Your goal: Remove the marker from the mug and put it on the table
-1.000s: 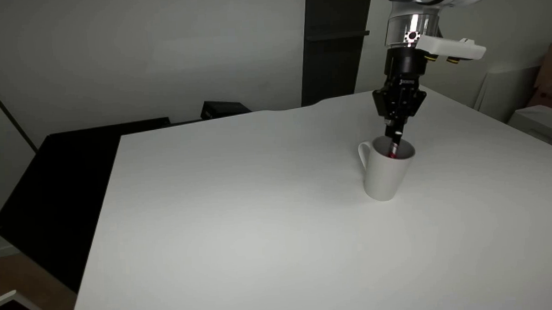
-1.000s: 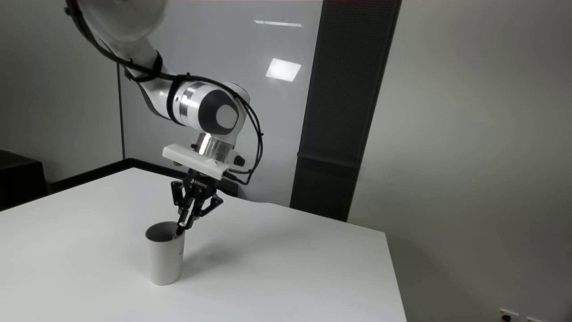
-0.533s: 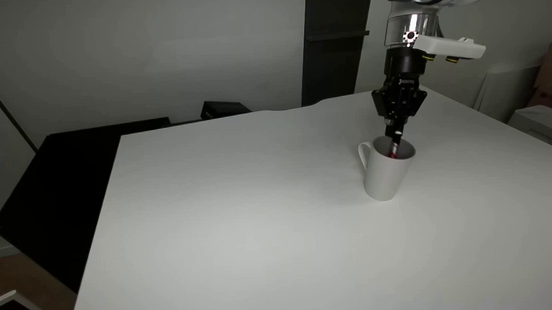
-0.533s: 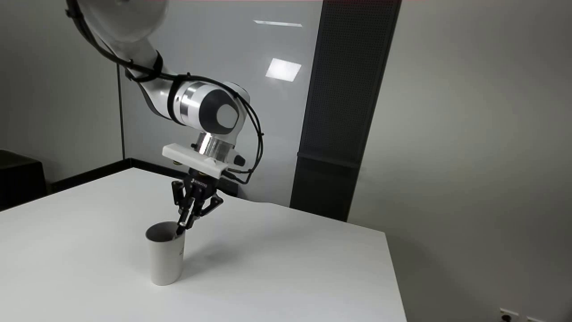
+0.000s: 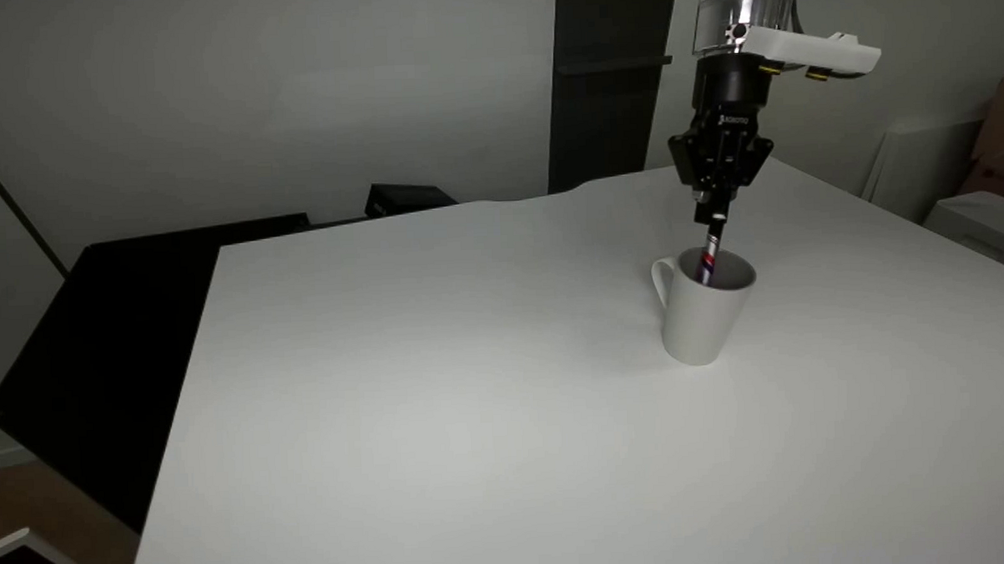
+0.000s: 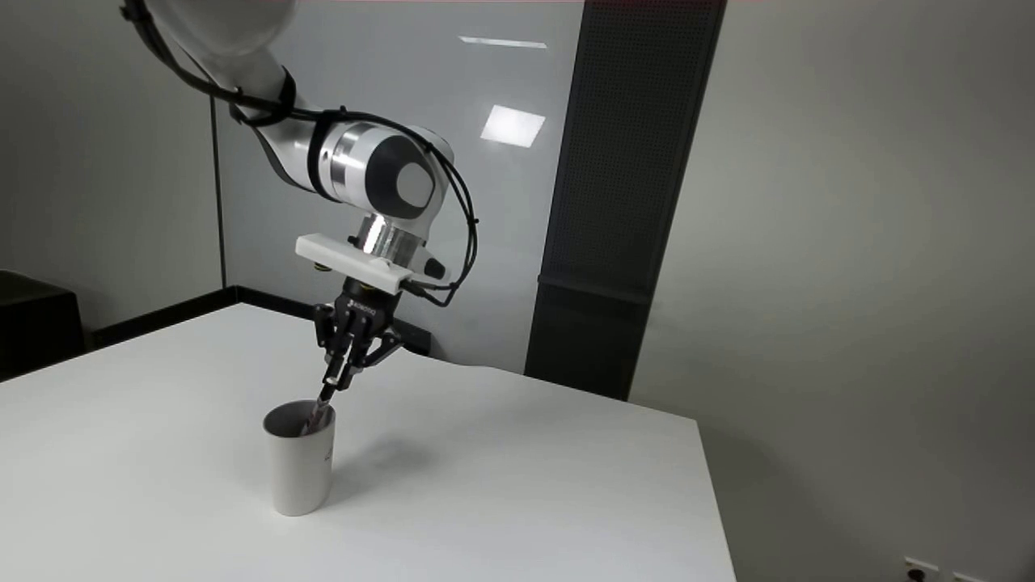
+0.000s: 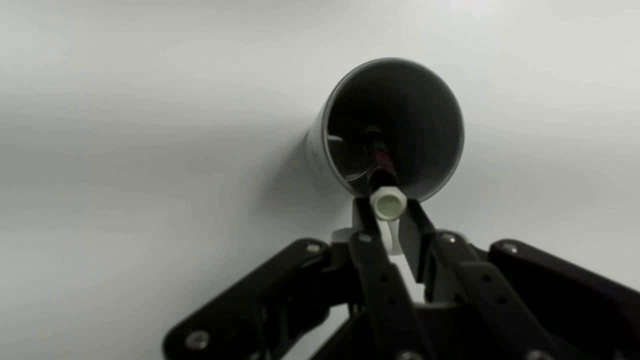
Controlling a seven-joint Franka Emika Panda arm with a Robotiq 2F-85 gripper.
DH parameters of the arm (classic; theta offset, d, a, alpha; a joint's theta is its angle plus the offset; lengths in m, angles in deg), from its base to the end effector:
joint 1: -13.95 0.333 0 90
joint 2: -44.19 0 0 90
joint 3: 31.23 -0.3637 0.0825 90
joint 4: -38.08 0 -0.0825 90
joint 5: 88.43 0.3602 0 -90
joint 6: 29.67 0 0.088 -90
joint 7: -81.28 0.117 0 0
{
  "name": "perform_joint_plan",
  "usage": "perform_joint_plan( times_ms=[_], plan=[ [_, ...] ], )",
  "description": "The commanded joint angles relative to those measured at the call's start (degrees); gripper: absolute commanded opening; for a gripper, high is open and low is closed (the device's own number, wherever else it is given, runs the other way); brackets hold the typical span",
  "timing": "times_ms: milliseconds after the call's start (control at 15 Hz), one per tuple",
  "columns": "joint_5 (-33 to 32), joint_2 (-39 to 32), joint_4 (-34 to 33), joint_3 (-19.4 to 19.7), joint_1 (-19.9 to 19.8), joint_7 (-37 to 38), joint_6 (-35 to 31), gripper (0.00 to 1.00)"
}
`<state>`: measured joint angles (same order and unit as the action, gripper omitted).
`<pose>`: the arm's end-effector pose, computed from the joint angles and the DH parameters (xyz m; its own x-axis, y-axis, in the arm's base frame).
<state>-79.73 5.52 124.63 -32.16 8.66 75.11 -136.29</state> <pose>0.6791 -0.0405 0.2871 0.9521 -0.0095 -0.3058 -0.0635 -0.9838 -0.1674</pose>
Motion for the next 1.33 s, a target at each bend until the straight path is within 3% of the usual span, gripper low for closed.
perform_joint_plan(
  times_ms=[0,800,1267],
  plan=[
    [-0.8,0.3,-4.0,0.8,1.0,4.1,4.3,0.07],
    [-4.2,7.4,-8.8,1.3,3.0,6.6,8.9,0.07],
    [-3.8,7.6,-11.6,-0.3,6.5,7.0,9.5,0.07]
  ],
)
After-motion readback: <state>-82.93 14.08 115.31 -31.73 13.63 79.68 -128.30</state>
